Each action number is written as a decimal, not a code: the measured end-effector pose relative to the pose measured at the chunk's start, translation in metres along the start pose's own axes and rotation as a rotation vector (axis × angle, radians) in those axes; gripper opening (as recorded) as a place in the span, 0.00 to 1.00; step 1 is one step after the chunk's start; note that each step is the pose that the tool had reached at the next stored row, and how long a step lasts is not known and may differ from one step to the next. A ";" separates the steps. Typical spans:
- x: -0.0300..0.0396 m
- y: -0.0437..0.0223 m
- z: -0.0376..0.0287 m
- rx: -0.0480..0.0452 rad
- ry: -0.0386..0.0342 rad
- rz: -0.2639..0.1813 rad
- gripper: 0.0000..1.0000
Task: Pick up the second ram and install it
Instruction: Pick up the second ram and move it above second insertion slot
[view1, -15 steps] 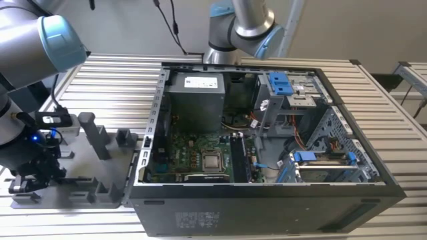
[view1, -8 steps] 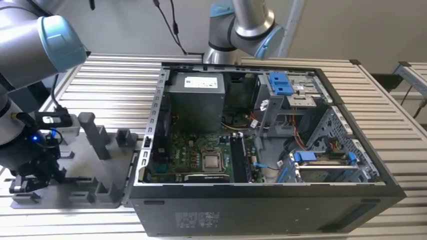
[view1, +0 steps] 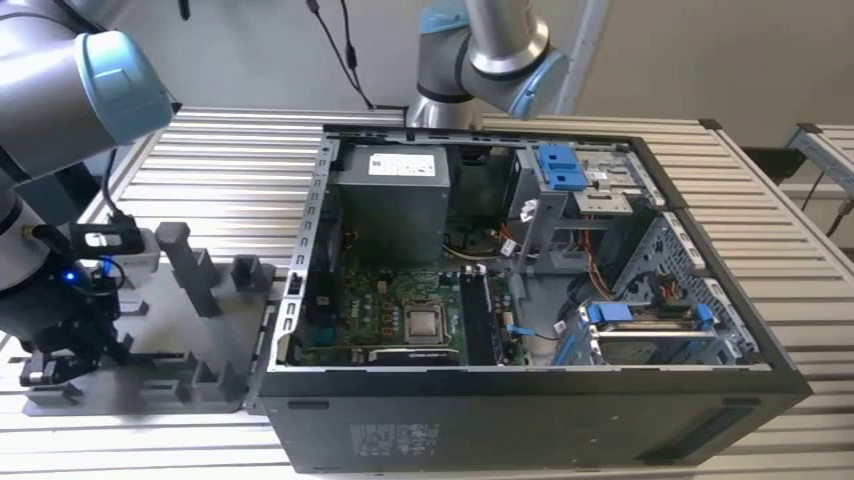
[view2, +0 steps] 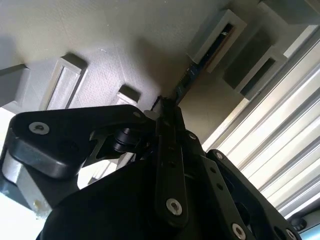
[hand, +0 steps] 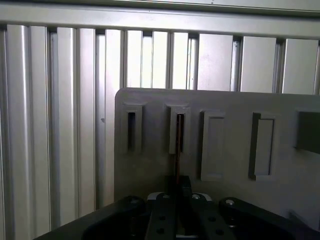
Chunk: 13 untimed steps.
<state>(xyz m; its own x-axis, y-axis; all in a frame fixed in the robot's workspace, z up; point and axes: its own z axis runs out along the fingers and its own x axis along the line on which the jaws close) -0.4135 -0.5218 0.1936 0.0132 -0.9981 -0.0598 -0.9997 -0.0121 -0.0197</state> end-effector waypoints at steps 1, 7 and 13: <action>0.0000 0.0000 0.0000 -0.0001 0.0000 0.000 0.14; 0.0000 0.0002 0.0002 0.0000 0.0000 0.000 0.14; 0.0000 0.0003 0.0000 0.0000 -0.0001 0.000 0.14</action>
<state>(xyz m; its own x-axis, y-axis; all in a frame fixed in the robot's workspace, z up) -0.4138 -0.5218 0.1936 0.0132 -0.9981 -0.0599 -0.9997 -0.0121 -0.0197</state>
